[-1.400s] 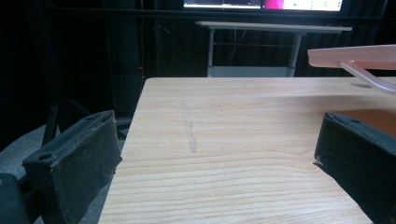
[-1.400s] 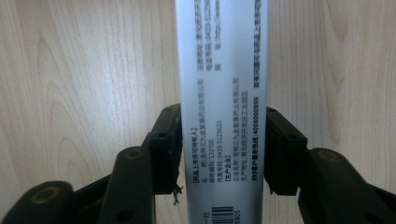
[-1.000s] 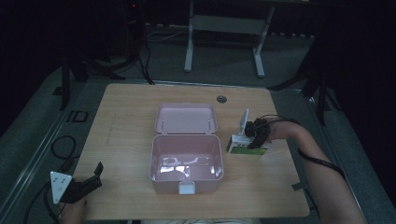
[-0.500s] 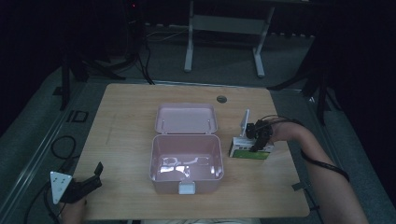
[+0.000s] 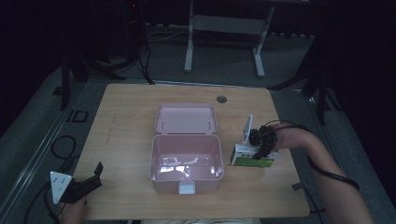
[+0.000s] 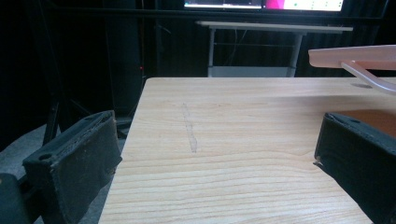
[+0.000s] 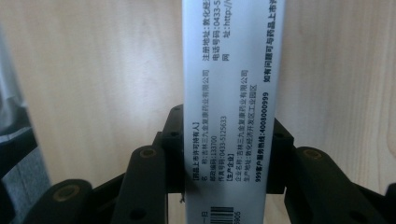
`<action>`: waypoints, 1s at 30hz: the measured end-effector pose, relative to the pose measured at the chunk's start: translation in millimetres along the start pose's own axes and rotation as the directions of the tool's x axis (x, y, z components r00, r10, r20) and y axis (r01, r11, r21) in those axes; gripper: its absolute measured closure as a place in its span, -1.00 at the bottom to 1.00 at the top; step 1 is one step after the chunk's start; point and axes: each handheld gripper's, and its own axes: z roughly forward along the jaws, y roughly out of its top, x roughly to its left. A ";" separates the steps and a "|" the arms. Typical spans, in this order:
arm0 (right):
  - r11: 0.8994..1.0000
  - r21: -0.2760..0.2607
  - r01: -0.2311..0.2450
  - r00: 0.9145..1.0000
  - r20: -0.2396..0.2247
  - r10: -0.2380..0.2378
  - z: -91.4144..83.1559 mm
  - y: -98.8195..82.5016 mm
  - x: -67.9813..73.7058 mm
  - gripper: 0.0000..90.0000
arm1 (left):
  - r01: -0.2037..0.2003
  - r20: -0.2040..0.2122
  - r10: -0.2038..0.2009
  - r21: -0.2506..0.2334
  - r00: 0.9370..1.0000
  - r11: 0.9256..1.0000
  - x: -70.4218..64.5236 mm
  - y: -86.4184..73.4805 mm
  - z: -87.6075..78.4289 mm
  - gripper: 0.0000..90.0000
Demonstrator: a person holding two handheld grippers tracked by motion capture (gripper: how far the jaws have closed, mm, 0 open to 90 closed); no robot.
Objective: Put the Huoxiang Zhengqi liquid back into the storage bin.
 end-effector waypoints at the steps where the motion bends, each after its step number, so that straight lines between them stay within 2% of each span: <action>1: 1.000 0.002 0.009 1.000 0.009 -0.009 -2.0 0.7 2.9 0.38 | 0.000 0.000 0.000 0.000 1.000 1.000 0.0 0.0 0.0 -1.00; 5: 0.999 -0.003 -0.038 0.999 0.009 0.038 -11.8 3.5 10.1 0.38 | 0.001 0.000 -0.001 -0.001 1.000 1.000 0.1 0.0 -0.1 -1.00; 13: 0.999 0.037 -0.020 1.000 0.006 0.020 -28.6 9.8 23.7 0.38 | 0.001 0.001 -0.001 -0.001 1.000 1.000 0.1 0.0 -0.1 -0.99; 19: 1.000 0.017 -0.015 1.000 0.017 0.015 -50.4 18.2 29.9 0.38 | 0.001 0.000 -0.001 -0.001 1.000 1.000 0.2 -0.1 -0.3 -1.00; 30: 1.000 0.021 -0.012 0.999 0.052 0.011 -92.6 34.6 35.7 0.38 | 0.001 0.001 -0.001 -0.002 1.000 1.000 0.0 0.0 -0.2 -1.00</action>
